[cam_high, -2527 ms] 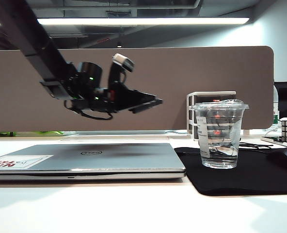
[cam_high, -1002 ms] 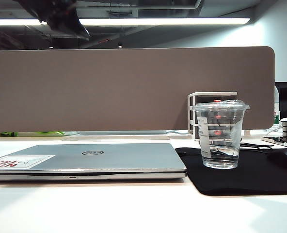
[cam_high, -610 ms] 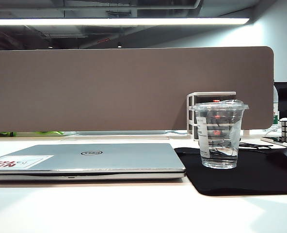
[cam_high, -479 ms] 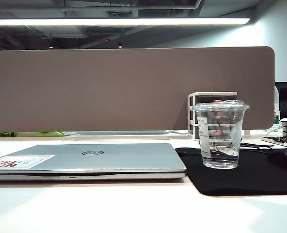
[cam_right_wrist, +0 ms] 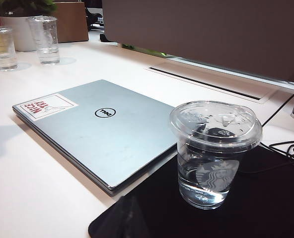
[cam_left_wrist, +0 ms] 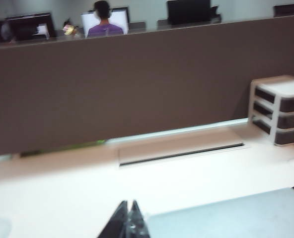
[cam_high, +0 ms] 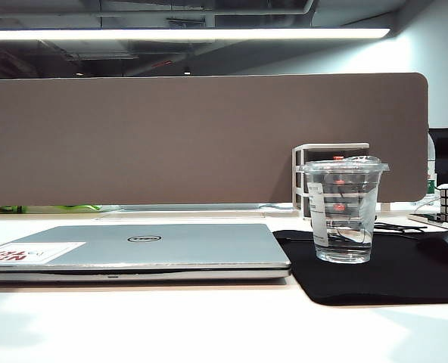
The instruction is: Pick up the coffee cup and place it on the right side of the laptop.
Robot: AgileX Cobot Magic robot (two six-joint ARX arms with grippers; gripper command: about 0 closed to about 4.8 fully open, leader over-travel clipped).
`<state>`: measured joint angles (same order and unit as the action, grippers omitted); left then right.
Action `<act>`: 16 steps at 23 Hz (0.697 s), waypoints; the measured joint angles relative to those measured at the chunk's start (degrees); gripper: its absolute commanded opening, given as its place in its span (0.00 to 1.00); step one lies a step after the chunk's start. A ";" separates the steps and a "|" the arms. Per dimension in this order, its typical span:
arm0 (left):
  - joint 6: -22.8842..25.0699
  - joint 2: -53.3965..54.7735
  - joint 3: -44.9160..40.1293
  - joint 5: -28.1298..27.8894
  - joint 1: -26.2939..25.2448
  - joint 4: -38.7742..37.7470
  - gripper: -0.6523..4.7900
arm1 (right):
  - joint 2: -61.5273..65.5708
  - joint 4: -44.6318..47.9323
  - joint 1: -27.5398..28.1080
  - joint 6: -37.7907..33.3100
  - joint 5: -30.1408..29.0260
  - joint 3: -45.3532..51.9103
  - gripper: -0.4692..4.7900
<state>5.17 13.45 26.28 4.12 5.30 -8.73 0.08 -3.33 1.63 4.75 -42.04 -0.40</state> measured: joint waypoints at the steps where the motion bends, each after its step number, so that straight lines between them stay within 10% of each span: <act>1: -0.57 -2.51 -1.46 -0.72 -0.02 -0.57 0.11 | 0.00 0.00 0.00 0.00 0.00 0.00 0.09; 5: -5.01 -12.81 -6.97 -1.79 -0.07 -5.88 0.11 | 0.02 0.68 0.00 0.00 2.99 0.00 0.09; 11: -7.17 -12.85 -9.31 -5.51 0.59 -6.80 0.11 | 0.00 2.67 0.02 1.84 24.02 0.00 0.09; 16: -7.28 -13.46 -18.05 -6.71 0.59 5.03 0.11 | 0.00 4.37 0.02 4.26 31.58 0.00 0.09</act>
<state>-2.11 -0.01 8.23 -2.59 5.89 -3.70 0.08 1.04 1.65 9.02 -10.46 -0.40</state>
